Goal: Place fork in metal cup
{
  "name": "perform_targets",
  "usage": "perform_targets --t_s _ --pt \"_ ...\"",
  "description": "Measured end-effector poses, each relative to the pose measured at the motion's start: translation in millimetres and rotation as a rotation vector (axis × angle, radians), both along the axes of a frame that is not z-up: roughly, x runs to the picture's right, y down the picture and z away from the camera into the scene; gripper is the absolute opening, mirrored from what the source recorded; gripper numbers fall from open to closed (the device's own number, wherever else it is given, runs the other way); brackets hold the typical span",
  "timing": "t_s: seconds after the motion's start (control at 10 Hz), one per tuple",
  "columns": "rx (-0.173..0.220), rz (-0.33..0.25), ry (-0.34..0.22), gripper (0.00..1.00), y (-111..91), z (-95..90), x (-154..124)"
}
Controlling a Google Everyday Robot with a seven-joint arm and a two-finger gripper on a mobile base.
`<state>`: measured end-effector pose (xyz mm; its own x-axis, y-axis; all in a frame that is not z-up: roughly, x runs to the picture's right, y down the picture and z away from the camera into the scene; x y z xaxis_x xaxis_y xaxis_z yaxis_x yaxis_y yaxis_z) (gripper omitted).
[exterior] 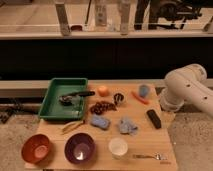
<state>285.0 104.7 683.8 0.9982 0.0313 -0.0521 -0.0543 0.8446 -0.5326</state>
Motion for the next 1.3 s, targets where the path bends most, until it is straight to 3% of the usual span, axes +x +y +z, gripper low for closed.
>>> perform_targets --t_s 0.1,0.2,1.3 --pt "0.000 0.000 0.000 0.94 0.0 0.0 0.0" --pt "-0.001 0.001 -0.001 0.80 0.7 0.7 -0.3" --pt "-0.001 0.001 -0.001 0.80 0.7 0.7 0.1"
